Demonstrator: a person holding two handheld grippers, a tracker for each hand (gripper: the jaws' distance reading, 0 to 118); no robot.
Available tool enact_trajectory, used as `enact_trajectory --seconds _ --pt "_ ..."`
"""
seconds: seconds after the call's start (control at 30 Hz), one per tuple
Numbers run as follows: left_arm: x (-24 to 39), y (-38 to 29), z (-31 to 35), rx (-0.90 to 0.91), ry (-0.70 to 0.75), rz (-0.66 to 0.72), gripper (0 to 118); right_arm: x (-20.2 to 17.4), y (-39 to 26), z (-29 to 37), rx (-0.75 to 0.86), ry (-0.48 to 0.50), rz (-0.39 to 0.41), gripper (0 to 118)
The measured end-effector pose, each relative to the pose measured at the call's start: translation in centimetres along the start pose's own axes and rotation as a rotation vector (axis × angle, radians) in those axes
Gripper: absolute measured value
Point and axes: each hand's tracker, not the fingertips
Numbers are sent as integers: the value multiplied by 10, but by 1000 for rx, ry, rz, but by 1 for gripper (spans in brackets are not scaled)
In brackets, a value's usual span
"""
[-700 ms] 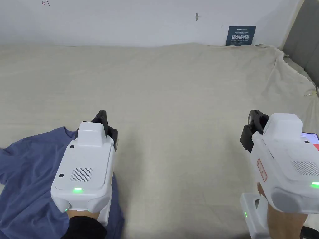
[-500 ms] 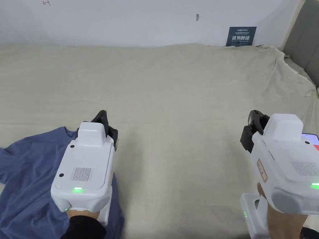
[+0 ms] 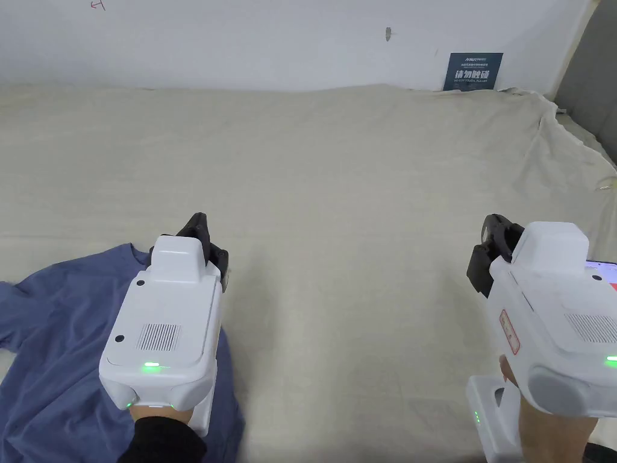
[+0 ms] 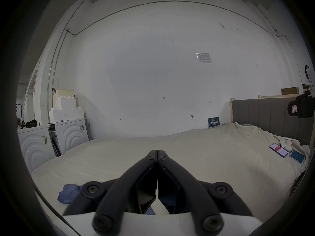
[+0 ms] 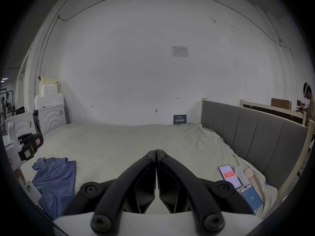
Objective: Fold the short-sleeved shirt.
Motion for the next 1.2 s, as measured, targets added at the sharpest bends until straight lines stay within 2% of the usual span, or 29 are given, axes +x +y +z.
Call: enact_trajectory --seconds 0.3,0.87,1.2 --pt "-31 3 11 4 79 18 0 -30 6 -11 20 66 35 0" --pt "-160 -8 84 -41 418 -17 0 -174 7 -35 21 417 69 0" --pt "-208 -15 129 -73 564 -21 0 -230 2 -30 12 544 78 0"
